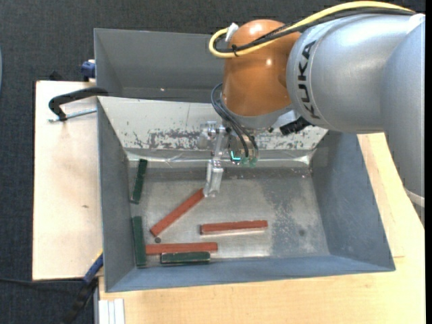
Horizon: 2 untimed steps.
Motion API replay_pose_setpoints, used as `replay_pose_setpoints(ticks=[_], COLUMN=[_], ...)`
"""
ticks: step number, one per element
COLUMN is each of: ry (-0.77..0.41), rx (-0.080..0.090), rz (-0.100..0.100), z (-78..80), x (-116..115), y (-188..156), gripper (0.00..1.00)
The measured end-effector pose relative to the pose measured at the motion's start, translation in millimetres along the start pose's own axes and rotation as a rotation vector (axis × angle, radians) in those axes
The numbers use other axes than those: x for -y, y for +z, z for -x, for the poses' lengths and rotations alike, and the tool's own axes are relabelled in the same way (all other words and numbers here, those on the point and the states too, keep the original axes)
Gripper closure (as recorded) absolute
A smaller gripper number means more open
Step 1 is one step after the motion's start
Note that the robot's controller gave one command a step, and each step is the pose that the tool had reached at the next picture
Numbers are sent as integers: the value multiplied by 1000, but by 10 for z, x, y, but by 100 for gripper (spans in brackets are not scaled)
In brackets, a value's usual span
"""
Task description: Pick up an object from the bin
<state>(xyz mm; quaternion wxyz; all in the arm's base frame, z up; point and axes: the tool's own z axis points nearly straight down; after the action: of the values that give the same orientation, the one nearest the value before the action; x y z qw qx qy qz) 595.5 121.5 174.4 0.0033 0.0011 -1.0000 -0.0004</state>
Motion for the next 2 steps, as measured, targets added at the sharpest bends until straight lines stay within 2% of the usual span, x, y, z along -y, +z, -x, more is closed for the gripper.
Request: replay_pose_setpoints(ticks=[1, 2], ry=[2, -24], rx=[8, 14], rz=[1, 1], z=[19, -217], x=[5, -38], y=[-44, 437], gripper=[0, 0])
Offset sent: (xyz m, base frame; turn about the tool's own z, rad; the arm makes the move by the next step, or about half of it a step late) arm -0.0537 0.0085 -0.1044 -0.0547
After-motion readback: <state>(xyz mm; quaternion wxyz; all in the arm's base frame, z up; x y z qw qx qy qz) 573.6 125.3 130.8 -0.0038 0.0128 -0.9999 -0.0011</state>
